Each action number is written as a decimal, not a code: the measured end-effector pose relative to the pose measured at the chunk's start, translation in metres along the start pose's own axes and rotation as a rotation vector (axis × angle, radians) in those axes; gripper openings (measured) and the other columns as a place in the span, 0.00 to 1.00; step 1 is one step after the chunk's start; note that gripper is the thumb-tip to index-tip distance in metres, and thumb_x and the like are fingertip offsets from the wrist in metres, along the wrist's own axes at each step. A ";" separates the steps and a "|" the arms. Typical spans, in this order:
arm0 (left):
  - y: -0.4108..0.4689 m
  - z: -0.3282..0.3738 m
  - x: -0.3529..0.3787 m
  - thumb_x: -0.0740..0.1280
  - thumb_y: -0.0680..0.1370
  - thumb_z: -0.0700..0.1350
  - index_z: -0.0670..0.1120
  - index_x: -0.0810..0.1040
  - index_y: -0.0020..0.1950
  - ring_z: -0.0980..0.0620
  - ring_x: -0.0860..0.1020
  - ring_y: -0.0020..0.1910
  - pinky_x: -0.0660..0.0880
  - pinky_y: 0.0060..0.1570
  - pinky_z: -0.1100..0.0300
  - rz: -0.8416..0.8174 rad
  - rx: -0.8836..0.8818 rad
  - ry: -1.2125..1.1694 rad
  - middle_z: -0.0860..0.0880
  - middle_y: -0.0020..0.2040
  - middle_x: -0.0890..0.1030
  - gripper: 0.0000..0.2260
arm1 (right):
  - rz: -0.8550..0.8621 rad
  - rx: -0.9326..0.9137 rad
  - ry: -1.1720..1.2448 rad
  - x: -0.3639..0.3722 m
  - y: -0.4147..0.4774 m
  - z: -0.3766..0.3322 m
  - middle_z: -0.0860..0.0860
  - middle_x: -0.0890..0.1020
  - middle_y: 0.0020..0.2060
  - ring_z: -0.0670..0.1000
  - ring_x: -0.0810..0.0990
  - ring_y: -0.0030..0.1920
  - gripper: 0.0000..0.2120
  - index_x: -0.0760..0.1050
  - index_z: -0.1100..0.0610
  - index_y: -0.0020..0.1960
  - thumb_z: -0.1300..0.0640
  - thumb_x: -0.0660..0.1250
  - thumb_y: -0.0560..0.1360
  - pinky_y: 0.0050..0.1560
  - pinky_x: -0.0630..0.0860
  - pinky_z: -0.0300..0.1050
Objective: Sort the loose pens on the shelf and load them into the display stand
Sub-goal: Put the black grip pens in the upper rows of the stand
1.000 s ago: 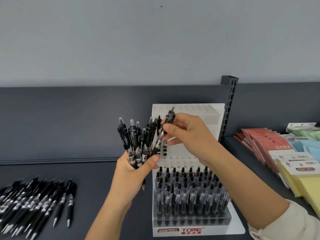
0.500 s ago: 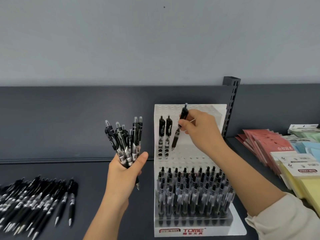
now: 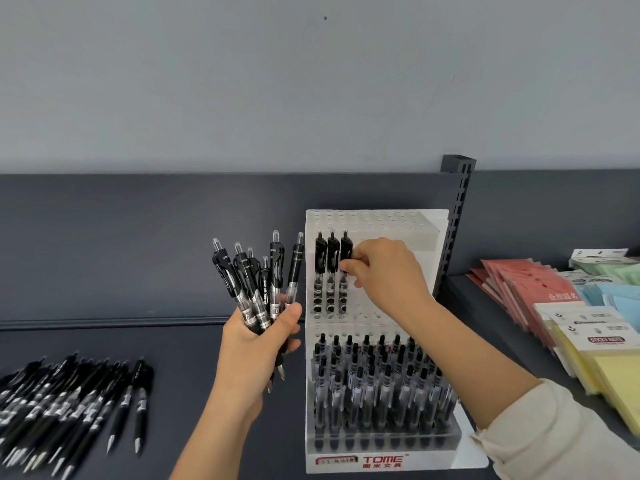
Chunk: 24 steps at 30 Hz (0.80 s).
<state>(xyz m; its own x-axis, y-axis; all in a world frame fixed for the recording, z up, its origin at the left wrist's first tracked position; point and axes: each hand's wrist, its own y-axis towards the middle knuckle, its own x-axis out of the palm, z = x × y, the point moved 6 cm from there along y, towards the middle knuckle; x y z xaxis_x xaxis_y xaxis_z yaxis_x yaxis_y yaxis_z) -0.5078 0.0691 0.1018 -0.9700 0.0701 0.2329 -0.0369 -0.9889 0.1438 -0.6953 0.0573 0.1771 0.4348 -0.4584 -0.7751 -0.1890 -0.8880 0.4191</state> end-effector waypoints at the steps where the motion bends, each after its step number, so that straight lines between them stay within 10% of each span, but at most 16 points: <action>1: 0.000 0.001 0.001 0.70 0.73 0.40 0.45 0.79 0.49 0.56 0.80 0.35 0.79 0.36 0.60 -0.004 0.001 -0.007 0.54 0.34 0.81 0.06 | -0.008 0.008 0.001 -0.001 -0.002 0.001 0.52 0.82 0.34 0.52 0.82 0.37 0.14 0.80 0.57 0.42 0.46 0.66 0.75 0.43 0.79 0.50; 11: -0.006 0.013 0.017 0.71 0.72 0.40 0.44 0.77 0.48 0.54 0.81 0.36 0.77 0.34 0.65 -0.081 0.068 0.058 0.51 0.35 0.82 0.06 | -0.128 -0.116 0.541 -0.012 -0.036 -0.040 0.43 0.81 0.37 0.42 0.81 0.38 0.04 0.75 0.43 0.41 0.50 0.69 0.73 0.44 0.79 0.40; 17: -0.008 0.017 0.020 0.71 0.70 0.42 0.43 0.77 0.49 0.52 0.82 0.36 0.79 0.35 0.63 -0.121 0.083 0.053 0.50 0.36 0.83 0.09 | -0.264 0.043 0.921 -0.007 -0.037 -0.028 0.48 0.83 0.34 0.46 0.83 0.36 0.03 0.77 0.56 0.44 0.62 0.68 0.74 0.40 0.80 0.38; 24: -0.001 0.020 0.013 0.70 0.69 0.50 0.44 0.78 0.49 0.53 0.83 0.38 0.78 0.34 0.63 -0.033 0.093 0.084 0.49 0.38 0.84 0.13 | -0.004 0.081 0.878 -0.045 -0.021 -0.012 0.51 0.82 0.34 0.44 0.81 0.32 0.04 0.75 0.58 0.42 0.65 0.67 0.73 0.37 0.79 0.34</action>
<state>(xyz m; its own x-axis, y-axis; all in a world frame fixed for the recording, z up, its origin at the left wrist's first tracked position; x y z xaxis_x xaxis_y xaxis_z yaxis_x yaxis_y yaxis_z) -0.5154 0.0732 0.1241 -0.9854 0.0877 0.1456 -0.0509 -0.9696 0.2393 -0.7002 0.0970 0.2092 0.9490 -0.2919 -0.1193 -0.2334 -0.9045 0.3569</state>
